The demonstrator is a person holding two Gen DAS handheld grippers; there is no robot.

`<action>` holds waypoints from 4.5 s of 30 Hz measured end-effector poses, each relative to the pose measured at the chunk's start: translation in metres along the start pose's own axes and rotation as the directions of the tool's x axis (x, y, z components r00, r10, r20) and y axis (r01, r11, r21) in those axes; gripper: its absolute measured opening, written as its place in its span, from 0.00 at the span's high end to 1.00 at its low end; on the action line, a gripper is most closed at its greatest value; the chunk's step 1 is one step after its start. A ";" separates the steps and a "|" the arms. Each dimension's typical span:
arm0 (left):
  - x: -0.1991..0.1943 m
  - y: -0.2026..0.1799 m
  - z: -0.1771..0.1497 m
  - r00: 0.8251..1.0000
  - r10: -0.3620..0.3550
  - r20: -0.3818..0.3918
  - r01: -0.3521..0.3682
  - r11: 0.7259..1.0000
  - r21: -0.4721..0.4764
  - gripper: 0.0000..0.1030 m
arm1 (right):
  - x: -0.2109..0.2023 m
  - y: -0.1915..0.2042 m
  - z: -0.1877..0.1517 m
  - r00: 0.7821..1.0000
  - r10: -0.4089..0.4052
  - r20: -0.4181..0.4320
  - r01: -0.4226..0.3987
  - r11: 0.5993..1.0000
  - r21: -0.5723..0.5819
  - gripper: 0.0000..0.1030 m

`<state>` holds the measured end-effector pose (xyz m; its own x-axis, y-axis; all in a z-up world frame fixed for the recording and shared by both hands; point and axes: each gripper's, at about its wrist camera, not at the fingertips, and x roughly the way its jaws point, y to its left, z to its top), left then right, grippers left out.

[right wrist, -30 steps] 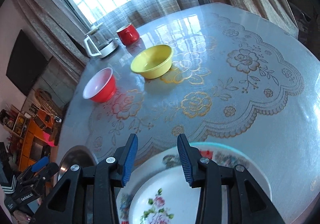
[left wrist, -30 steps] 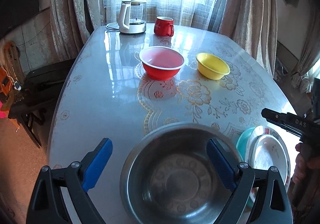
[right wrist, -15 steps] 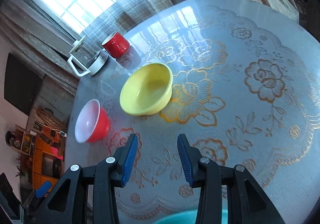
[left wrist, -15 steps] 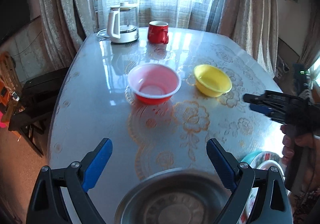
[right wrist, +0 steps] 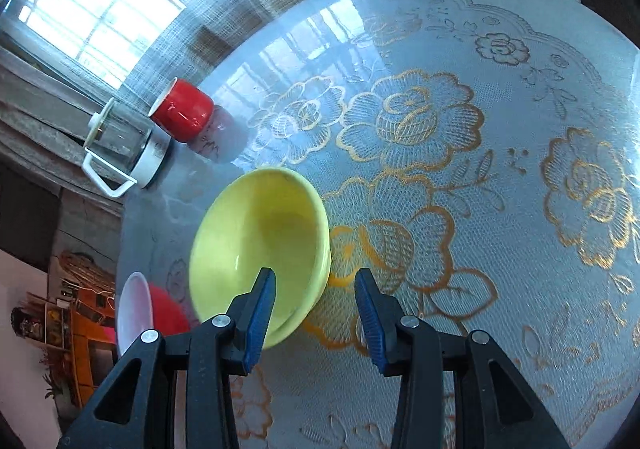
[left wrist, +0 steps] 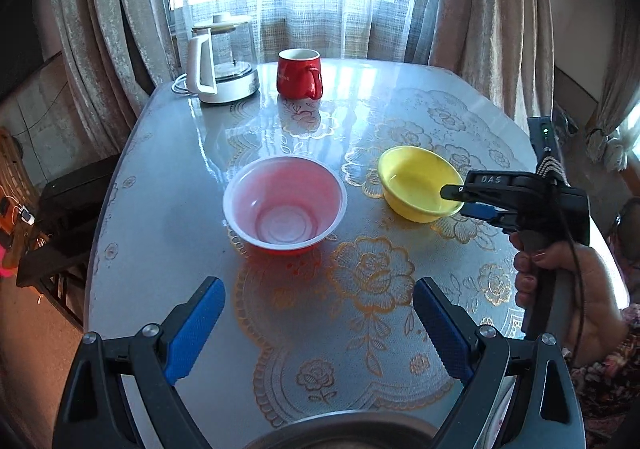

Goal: Organize plates and bowls
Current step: 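Move both grippers to the yellow bowl and close the right gripper on its rim, then close the left gripper on the yellow bowl rim beside the right gripper, then lift the yellow bowl and carry it over the steel bowl with both grippers, then lower the yellow bowl into the steel bowl with both grippers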

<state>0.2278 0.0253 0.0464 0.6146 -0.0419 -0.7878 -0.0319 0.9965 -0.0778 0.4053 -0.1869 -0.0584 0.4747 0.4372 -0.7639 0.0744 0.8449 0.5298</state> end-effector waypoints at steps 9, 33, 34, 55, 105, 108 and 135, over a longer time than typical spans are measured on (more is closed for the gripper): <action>0.020 -0.017 0.011 1.000 -0.005 -0.014 0.005 0.999 0.036 0.07 | 0.002 -0.010 -0.008 0.999 0.008 -0.037 -0.011 0.998 -0.057 0.85; 0.111 -0.096 0.040 0.977 -0.048 -0.207 0.075 0.990 0.123 0.29 | -0.042 -0.032 -0.043 0.997 -0.022 -0.075 0.010 0.987 -0.158 0.86; 0.115 -0.098 0.040 0.977 -0.046 -0.210 0.074 0.989 0.126 0.30 | -0.043 -0.032 -0.044 0.997 -0.020 -0.075 0.008 0.987 -0.157 0.86; 0.128 -0.108 0.027 0.970 -0.040 -0.240 0.081 0.984 0.162 0.85 | -0.054 -0.037 -0.059 0.997 -0.007 -0.079 -0.005 0.989 -0.150 0.86; -0.067 0.005 -0.123 0.992 -0.119 0.049 0.121 0.992 -0.028 0.85 | -0.129 0.042 -0.215 0.958 0.284 -0.034 -0.286 0.941 -0.180 0.86; -0.068 0.009 -0.132 0.993 -0.107 0.043 0.108 0.994 -0.029 0.85 | -0.126 0.044 -0.224 0.958 0.284 -0.045 -0.288 0.940 -0.183 0.86; -0.055 0.028 -0.170 0.998 -0.050 -0.029 0.049 0.998 -0.035 0.85 | -0.107 0.058 -0.256 0.976 0.197 -0.092 -0.215 0.936 -0.278 0.83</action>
<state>0.0594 0.0428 -0.0166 0.5925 -0.0934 -0.8001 -0.0291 0.9901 -0.1372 0.1344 -0.1058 -0.0409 0.3976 0.6217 -0.6748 -0.2766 0.7825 0.5579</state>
